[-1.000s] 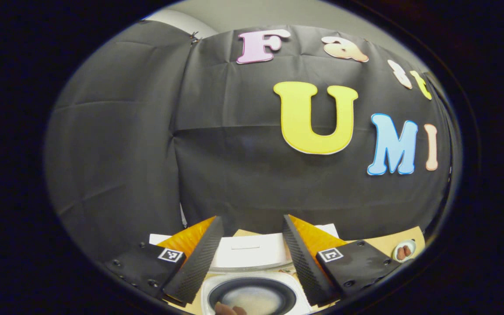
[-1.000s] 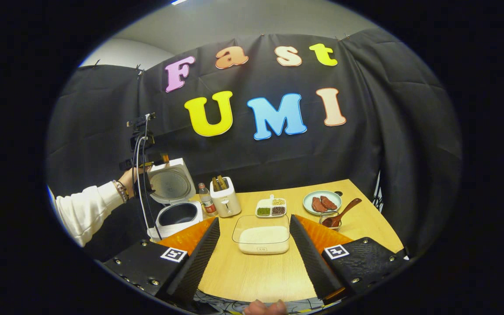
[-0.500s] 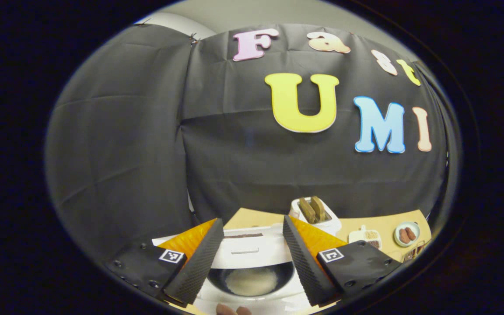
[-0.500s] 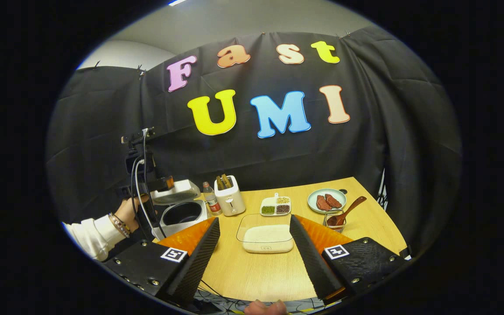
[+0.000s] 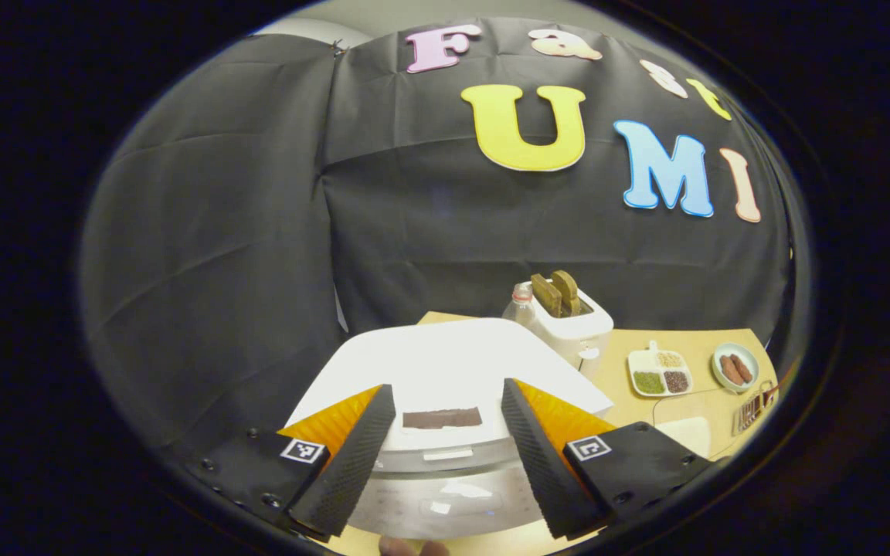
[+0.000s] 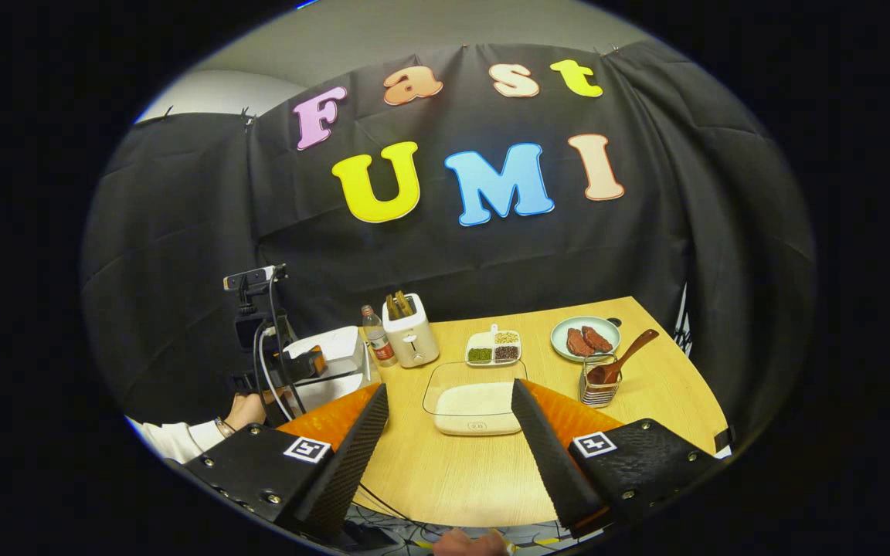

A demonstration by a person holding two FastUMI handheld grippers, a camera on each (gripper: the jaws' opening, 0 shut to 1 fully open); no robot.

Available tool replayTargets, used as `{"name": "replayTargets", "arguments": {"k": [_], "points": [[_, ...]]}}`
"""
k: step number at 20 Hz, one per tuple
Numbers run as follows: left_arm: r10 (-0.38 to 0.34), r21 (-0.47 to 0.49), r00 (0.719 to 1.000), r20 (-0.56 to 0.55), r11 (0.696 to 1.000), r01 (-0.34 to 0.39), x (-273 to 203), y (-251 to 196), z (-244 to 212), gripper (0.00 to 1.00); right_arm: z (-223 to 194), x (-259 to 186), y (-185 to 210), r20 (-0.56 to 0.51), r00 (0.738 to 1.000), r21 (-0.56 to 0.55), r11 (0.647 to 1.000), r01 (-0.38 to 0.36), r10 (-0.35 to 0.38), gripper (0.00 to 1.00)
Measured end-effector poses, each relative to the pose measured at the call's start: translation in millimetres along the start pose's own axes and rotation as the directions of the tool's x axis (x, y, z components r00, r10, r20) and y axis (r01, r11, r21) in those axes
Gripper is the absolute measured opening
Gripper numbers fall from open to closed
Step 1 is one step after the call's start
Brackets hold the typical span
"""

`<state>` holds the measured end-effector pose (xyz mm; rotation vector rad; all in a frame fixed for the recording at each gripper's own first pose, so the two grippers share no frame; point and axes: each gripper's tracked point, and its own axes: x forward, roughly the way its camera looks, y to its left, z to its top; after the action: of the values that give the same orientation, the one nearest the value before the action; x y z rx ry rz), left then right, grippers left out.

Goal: Close the left gripper, press the button to open the rice cooker; take a wooden spoon from the chopstick holder with the right hand, scoop a spoonful of rice and pour it into the rice cooker, then put the wooden spoon back into the chopstick holder.

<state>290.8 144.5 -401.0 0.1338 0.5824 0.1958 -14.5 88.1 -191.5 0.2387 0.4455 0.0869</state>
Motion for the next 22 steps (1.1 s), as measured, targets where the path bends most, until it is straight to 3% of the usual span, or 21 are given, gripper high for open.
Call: {"name": "replayTargets", "arguments": {"k": [4,5,12,15,17,22], "points": [[0.002,-0.021,0.996,-0.088,1.000,-0.004,12.3,-0.5,-42.1,0.99,-4.1,5.9,2.6,-0.013,1.000,0.006,1.000,-0.005,0.005,0.98],[0.004,-0.008,0.999,-0.044,1.000,-0.005,10.1,0.7,-39.5,1.00,-5.1,8.0,1.0,-0.017,1.000,0.002,1.000,0.000,0.000,0.98],[-0.018,-0.031,0.998,-0.063,0.999,0.016,7.0,0.6,-41.3,0.99,-1.7,13.7,-0.6,-0.009,1.000,0.029,1.000,0.002,-0.001,0.98],[0.011,0.002,0.999,-0.050,1.000,-0.011,-9.1,15.9,-33.3,1.00,6.2,12.5,-3.4,0.013,1.000,0.036,0.999,0.006,-0.006,0.98],[-0.026,-0.007,1.000,-0.008,1.000,0.026,-38.6,10.9,-15.0,0.98,7.6,12.2,-7.8,0.020,1.000,0.022,1.000,0.017,-0.018,0.98],[-0.243,-0.075,0.968,0.067,0.966,0.247,-141.6,-34.5,6.4,0.99,23.7,2.3,-35.6,0.055,0.996,-0.007,0.998,0.069,-0.069,0.98]]}}
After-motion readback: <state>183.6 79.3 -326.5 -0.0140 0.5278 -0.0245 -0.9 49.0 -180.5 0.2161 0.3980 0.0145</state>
